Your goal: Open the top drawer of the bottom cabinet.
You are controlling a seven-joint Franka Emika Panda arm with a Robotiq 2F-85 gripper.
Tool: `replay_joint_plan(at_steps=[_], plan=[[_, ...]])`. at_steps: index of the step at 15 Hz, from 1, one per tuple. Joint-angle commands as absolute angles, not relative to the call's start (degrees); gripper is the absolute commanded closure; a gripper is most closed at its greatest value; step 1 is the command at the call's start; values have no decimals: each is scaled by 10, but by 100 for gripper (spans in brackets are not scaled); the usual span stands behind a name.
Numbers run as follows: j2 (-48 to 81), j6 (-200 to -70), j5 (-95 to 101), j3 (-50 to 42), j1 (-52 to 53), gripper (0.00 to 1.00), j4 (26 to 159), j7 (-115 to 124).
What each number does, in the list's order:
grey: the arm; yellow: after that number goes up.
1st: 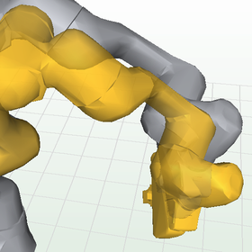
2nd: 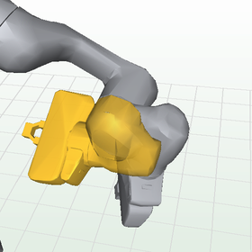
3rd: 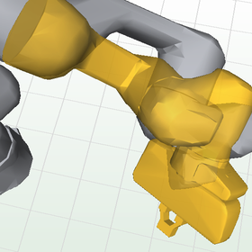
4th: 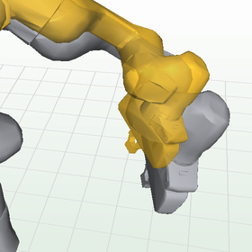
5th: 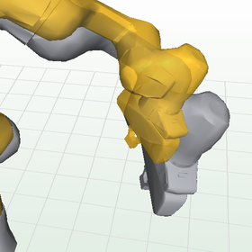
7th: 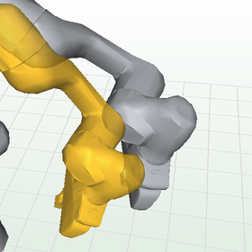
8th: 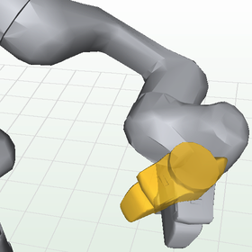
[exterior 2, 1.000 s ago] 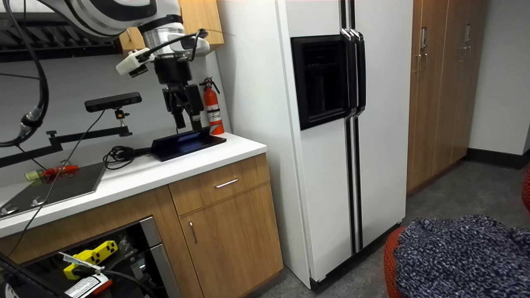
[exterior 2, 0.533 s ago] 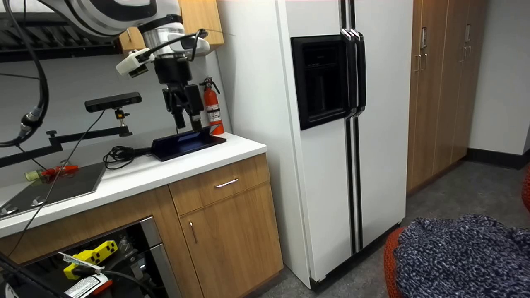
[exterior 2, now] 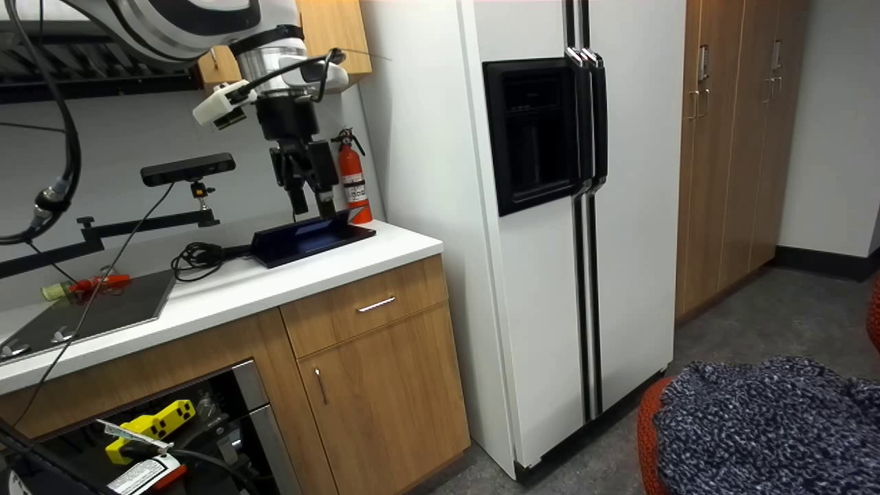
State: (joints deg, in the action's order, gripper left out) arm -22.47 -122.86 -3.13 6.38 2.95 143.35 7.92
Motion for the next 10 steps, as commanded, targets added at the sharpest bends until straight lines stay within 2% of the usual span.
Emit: replay_joint_plan(at_steps=[1, 10], plan=[[-224, -1231, -26, 57, 35, 0, 1432, 59], [-224, -1227, -25, 59, 34, 0, 1433, 57]])
